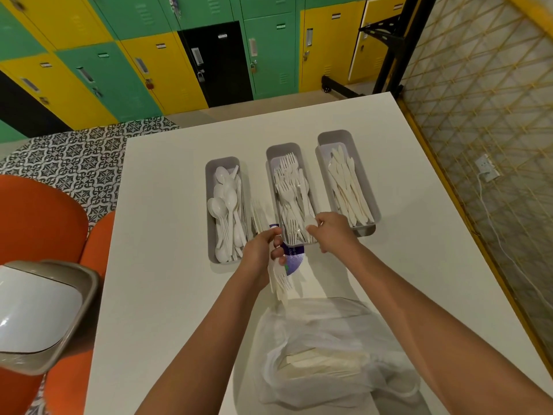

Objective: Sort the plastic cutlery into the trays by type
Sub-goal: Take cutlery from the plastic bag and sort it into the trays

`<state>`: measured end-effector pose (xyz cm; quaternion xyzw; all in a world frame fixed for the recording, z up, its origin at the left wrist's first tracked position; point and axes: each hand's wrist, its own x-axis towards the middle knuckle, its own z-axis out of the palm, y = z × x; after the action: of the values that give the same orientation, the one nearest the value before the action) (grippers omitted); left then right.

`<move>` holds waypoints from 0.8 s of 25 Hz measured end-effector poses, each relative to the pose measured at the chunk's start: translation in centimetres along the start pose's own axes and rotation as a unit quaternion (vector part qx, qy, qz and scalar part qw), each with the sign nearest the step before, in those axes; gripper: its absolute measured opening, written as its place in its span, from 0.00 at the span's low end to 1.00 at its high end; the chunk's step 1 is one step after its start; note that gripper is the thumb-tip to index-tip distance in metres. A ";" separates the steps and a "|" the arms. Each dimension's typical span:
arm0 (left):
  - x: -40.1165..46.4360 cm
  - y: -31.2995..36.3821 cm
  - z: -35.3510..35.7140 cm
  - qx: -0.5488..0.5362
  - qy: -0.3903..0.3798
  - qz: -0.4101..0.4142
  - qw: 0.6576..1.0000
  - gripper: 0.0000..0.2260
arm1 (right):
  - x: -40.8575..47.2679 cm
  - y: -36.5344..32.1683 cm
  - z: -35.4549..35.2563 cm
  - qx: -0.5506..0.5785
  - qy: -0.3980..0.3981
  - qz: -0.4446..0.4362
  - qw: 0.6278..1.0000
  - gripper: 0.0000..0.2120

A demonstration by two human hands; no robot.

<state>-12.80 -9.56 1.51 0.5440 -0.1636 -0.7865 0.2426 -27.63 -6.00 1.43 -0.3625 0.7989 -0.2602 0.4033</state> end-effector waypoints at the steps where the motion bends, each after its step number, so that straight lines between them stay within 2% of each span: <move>1: -0.1 0.0 0.0 -0.017 -0.010 -0.010 1.000 0.10 | 0.5 0.0 0.1 -0.018 0.004 -0.007 1.000 0.17; 5: -0.9 -0.2 0.4 -0.049 -0.042 -0.012 0.998 0.12 | 1.9 0.1 0.5 -0.094 0.009 -0.014 0.995 0.18; 9: -0.8 -0.4 0.2 0.003 -0.055 0.026 0.998 0.10 | 2.8 -0.4 0.6 -0.105 0.013 -0.017 0.994 0.06; 12: -0.6 -0.5 -0.1 0.003 -0.066 0.036 0.997 0.08 | 2.7 -0.1 0.7 -0.094 0.011 -0.023 0.995 0.18; 14: -0.6 -0.6 -0.1 -0.001 -0.067 0.042 0.997 0.08 | 1.8 -0.3 0.9 -0.090 0.030 -0.036 0.995 0.18; 15: -0.6 -0.6 -0.1 -0.007 -0.069 0.046 0.996 0.08 | 1.2 -0.4 1.0 -0.080 0.034 -0.042 0.995 0.15; 17: -0.5 -0.6 -0.2 -0.023 -0.075 0.052 0.996 0.09 | -0.2 -0.7 1.3 -0.019 -0.013 -0.045 0.999 0.08; 20: -0.6 -0.4 -0.4 -0.027 -0.071 0.055 0.996 0.09 | -2.2 -0.7 2.0 0.105 -0.124 -0.040 0.986 0.07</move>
<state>-12.38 -8.87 1.65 0.4701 -0.1886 -0.8129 0.2875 -24.75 -4.92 1.89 -0.3795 0.6956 -0.3116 0.5245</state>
